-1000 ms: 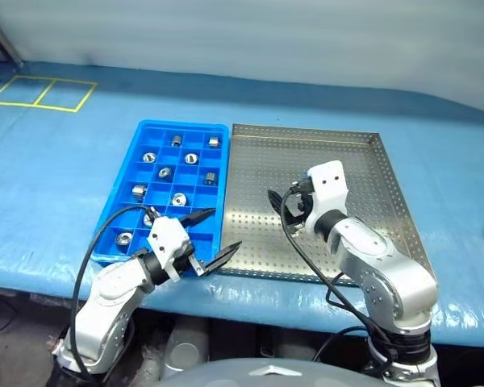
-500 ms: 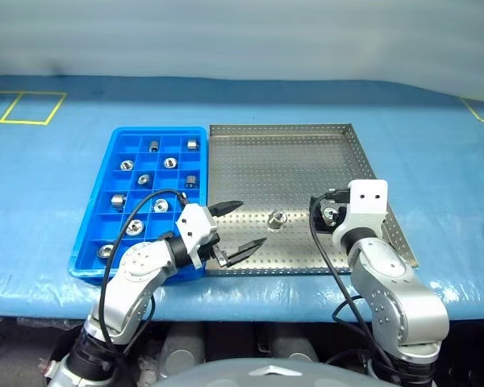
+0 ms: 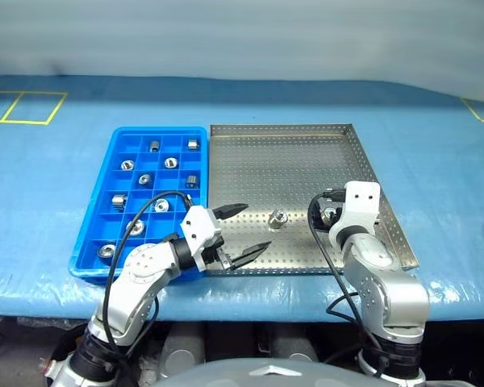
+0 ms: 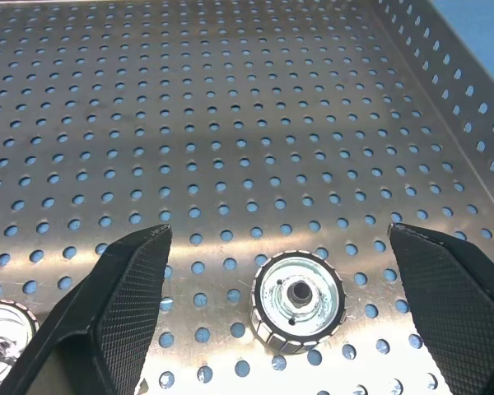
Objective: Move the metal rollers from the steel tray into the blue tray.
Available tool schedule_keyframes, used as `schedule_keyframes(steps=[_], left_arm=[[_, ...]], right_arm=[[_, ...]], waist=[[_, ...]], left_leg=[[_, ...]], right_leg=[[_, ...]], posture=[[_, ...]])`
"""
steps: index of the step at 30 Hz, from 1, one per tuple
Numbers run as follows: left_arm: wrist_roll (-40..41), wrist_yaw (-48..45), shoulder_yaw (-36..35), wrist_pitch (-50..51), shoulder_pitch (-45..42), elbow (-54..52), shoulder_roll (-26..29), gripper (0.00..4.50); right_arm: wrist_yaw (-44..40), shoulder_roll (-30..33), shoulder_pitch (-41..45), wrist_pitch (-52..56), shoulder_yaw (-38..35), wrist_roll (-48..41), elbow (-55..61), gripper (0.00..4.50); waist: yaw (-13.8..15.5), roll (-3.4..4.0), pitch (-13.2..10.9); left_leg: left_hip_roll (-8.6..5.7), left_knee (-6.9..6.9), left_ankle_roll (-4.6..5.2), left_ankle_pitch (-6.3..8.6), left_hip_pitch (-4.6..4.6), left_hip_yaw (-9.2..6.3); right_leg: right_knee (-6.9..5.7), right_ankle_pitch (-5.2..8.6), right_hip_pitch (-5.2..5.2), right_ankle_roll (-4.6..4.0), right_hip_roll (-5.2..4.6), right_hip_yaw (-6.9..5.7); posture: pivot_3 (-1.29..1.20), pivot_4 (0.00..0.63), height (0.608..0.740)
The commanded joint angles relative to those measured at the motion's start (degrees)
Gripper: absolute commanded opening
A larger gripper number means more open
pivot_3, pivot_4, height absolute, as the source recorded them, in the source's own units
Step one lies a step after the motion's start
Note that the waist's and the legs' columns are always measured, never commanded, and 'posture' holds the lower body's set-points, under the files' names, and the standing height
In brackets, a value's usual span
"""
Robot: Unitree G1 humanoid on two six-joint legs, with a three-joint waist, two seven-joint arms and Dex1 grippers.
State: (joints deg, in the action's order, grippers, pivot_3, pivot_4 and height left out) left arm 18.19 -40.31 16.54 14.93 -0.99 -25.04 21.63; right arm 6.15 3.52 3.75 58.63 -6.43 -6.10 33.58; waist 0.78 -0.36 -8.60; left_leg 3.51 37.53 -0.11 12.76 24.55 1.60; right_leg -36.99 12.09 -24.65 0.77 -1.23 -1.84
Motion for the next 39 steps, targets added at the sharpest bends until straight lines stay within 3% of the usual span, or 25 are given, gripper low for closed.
schedule_keyframes(steps=[1, 15, 24, 32, 39], left_arm=[[0.38, -0.16, 0.45, -0.31, 0.38, -0.68, -0.48, 4.5], [-0.07, -0.22, -0.1, -2.01, 1.9, 0.56, -1.24, 4.5], [-0.66, 0.07, -0.55, -2.55, 2.47, 0.83, -0.96, 4.5], [-2.89, 4.65, -2.5, -5.14, 4.52, -0.16, -2.27, 4.5], [-6.49, 12.51, -6.6, -8.93, 9.39, -3.51, -4.5, 4.5]], right_arm=[[-0.1, -0.87, 0.81, -2.7, -1.58, -0.15, -1.01, 4.45], [3.28, -3.93, 2.18, -7.85, -3.93, 1.75, -9.98, 4.45], [3.51, -4.25, 2.94, -6.1, -3.09, 1.76, -9.58, 1.7], [0.59, -1.57, 7.06, -3.75, 0.22, 1.46, -6.79, 1.71], [-6.66, 1.37, 16.91, -3.57, 8.4, -0.26, -6.27, 1.71]], waist=[[0.01, 0.0, 0.0], [0.08, 0.0, 0.0], [0.18, 0.01, 0.0], [0.45, 0.01, 0.0], [1.99, 0.01, 0.0]], left_leg=[[0.0, 0.0, 0.0, 0.0, 0.0, 0.01], [0.0, 0.0, 0.02, 0.0, -0.06, 0.1], [0.0, 0.0, 0.04, 0.0, -0.07, 0.12], [0.0, 0.0, 0.04, 0.0, -0.09, 0.14], [0.02, -0.01, 0.05, -0.01, -0.12, 0.1]], right_leg=[[0.0, 0.0, 0.0, 0.0, 0.0, 0.01], [-0.03, -0.02, 0.0, 0.03, 0.02, 0.14], [-0.04, -0.04, 0.0, 0.05, 0.02, 0.16], [-0.07, -0.04, -0.01, 0.05, 0.02, 0.19], [-0.13, -0.05, -0.03, 0.07, 0.08, 0.17]], posture=[[0.06, 0.15, 0.74], [0.07, 0.15, 0.74], [0.1, 0.15, 0.74], [0.18, 0.15, 0.74], [0.29, 0.15, 0.74]])
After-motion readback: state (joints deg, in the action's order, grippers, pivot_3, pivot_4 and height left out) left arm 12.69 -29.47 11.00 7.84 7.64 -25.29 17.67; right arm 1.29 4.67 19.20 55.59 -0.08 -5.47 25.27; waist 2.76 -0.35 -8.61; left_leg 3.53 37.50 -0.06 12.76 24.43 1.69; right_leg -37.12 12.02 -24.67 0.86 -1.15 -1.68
